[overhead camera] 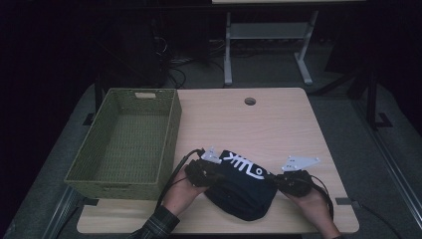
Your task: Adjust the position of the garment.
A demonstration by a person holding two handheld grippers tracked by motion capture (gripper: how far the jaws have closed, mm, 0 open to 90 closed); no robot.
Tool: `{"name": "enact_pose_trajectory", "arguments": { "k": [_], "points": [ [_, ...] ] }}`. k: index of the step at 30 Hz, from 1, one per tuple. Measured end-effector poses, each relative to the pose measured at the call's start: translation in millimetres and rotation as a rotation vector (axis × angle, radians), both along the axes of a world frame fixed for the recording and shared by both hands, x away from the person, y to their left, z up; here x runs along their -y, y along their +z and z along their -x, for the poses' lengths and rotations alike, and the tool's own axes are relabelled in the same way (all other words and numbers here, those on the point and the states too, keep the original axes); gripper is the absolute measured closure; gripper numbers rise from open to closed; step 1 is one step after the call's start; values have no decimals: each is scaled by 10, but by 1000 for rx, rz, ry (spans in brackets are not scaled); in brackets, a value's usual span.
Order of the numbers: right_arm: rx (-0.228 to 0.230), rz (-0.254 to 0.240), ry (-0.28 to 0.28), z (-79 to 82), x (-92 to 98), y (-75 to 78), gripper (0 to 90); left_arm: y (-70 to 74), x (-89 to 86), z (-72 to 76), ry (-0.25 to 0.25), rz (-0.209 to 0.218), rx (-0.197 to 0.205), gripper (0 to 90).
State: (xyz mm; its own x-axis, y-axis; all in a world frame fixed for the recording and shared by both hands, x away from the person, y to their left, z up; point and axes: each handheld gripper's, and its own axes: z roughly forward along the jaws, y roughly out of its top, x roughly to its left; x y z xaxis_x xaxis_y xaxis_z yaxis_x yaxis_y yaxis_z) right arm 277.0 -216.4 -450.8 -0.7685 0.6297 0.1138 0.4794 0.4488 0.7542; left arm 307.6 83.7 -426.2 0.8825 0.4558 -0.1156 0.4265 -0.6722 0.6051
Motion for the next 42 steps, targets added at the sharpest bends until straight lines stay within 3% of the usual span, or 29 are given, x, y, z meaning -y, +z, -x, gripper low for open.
{"name": "enact_pose_trajectory", "arguments": {
  "k": [1, 4, 11, 18, 21, 25, 30, 36, 37, 42],
  "points": [
    [-1, 9, 6, -7, -5, -24, 900, -32, 17, -10, -3, -28, 2, 900],
    [-38, 30, 7, -5, -43, -86, 900, -98, 61, -23, -6, -55, 3, 900],
    [-62, 23, 29, 27, -108, -156, 900, -162, 82, -105, 31, -126, 44, 900],
    [-44, 28, 50, 79, -158, -138, 899, -116, 24, -153, 43, -85, 18, 900],
    [-25, 9, 48, 94, -126, -94, 792, -18, -33, -175, 52, -24, 14, 894],
    [6, -12, 18, 98, -42, -21, 658, 89, -64, -248, 69, 19, 6, 764],
    [49, -32, -50, 85, 120, 39, 468, 133, -27, -416, 107, 50, -11, 531],
    [35, 33, -157, 13, 337, -89, 218, 11, 15, -594, 122, 60, -46, 294],
    [21, 37, -179, -12, 369, -130, 170, -16, 11, -619, 113, 47, -49, 267],
    [9, 55, -228, -85, 523, -219, 125, -104, -11, -694, 112, 46, -85, 143]
  ]
}}
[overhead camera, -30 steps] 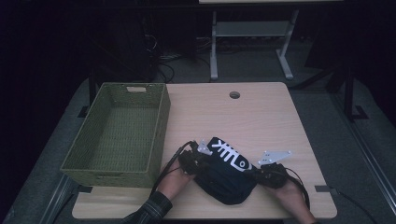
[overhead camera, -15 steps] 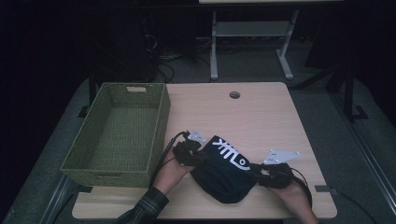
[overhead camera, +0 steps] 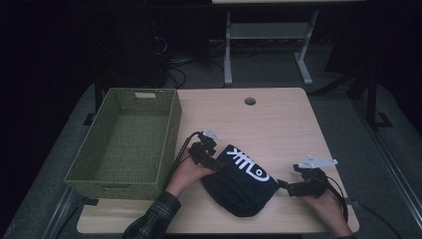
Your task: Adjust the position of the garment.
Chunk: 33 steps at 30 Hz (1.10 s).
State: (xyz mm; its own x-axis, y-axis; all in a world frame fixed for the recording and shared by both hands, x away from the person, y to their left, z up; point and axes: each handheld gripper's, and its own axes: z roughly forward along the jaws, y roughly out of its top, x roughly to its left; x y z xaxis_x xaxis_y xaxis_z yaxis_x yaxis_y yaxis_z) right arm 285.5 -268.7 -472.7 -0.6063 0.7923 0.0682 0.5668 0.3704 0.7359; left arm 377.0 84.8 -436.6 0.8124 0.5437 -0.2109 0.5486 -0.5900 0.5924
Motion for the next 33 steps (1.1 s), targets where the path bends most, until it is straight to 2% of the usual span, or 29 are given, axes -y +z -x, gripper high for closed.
{"name": "enact_pose_trajectory", "arguments": {
  "k": [3, 4, 9, 11, 16, 21, 29, 33],
  "points": [
    [-5, 3, -27, -17, 67, -15, 117, -16, -10, -2, 8, 8, -11, 135],
    [-8, 6, -39, -20, 84, -21, 115, -23, -18, -9, -5, -3, -11, 135],
    [-20, 42, -75, -61, 126, -84, 101, -104, 30, 0, -12, -7, -27, 135],
    [-15, 43, -82, -72, 131, -85, 101, -129, 49, 4, -22, -27, -36, 135],
    [-8, 57, -88, -67, 123, -93, 97, -200, 86, 16, -23, -45, -36, 135],
    [-6, 54, -92, -67, 121, -96, 96, -186, 113, 32, -38, -82, -19, 147],
    [-4, 54, -96, -67, 120, -99, 97, -164, 141, 64, -61, -75, -23, 327],
    [-1, 53, -99, -66, 119, -100, 97, -151, 154, 66, -72, -73, -43, 452]
  ]
}}
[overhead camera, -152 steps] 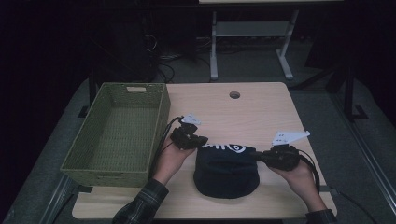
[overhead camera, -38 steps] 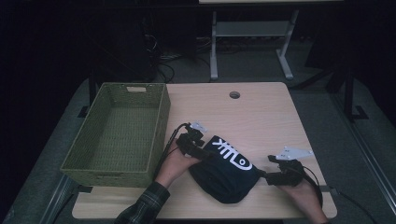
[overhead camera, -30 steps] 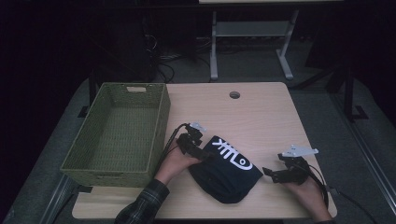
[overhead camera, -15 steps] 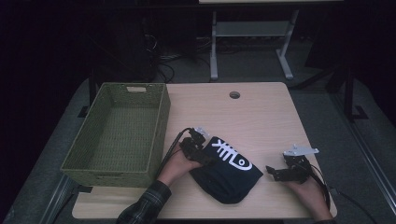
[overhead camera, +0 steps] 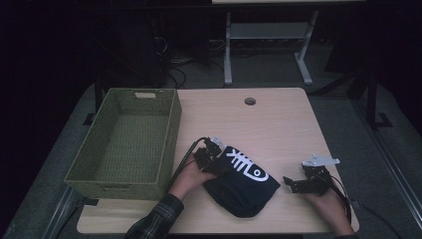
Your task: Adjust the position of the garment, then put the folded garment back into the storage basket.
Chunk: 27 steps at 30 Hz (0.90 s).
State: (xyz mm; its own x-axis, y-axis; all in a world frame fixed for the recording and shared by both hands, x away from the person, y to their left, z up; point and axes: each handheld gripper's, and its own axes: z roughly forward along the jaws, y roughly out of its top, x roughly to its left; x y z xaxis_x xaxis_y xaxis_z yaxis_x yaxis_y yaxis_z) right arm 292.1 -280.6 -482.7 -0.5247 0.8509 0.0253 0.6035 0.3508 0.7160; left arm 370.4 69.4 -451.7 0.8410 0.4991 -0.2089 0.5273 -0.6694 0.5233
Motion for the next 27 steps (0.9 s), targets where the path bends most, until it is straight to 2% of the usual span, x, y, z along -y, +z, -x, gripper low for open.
{"name": "enact_pose_trajectory", "arguments": {
  "k": [4, 8, 15, 22, 27],
  "points": [
    [1, 0, 0, 1, 0, -1, 97, -6, -14, -24, -1, 17, -25, 578],
    [2, -1, -1, 2, 0, -2, 96, -9, -22, -44, 9, 31, -51, 647],
    [1, -1, -2, 2, -1, -2, 97, 10, -58, -93, 20, 50, -113, 671],
    [0, 0, -5, 3, -2, -1, 97, 122, -31, -68, 6, 10, -112, 681],
    [-2, -2, -5, 4, -3, -1, 96, 265, -23, -42, 18, 16, -120, 691]
  ]
}}
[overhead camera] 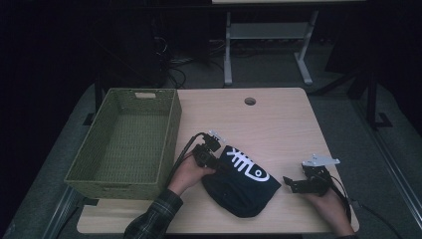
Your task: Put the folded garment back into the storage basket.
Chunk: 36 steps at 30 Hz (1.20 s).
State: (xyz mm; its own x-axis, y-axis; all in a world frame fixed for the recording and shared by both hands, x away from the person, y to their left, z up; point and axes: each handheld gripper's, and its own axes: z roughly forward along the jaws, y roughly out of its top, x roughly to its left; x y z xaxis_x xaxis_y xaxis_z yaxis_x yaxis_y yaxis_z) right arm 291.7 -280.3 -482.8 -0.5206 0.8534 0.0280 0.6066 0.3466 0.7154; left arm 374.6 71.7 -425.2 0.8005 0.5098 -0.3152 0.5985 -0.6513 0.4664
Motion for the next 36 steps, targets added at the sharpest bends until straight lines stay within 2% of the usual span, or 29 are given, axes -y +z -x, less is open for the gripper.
{"name": "enact_pose_trajectory", "arguments": {
  "k": [7, 10, 12, 17, 20, 27, 36],
  "points": [
    [1, -1, 0, 0, 0, 0, 97, 216, 25, 36, -1, -26, 12, 691],
    [-2, -1, 0, 1, 0, 1, 97, 304, 12, 48, -3, -22, 20, 690],
    [-2, -1, 0, 1, 0, 1, 97, 361, -12, 46, -6, -8, 6, 690],
    [2, -2, -1, 0, -1, -1, 97, 551, -35, 53, -6, -41, 19, 690],
    [2, -2, -1, 0, -1, -1, 97, 658, -45, 54, -7, -42, 25, 691],
    [2, -2, -1, -1, -1, -1, 97, 882, -60, 52, -27, -53, 19, 690],
    [1, -3, -1, 0, -1, -1, 97, 1174, -85, 59, -54, -56, 34, 690]
  ]
}}
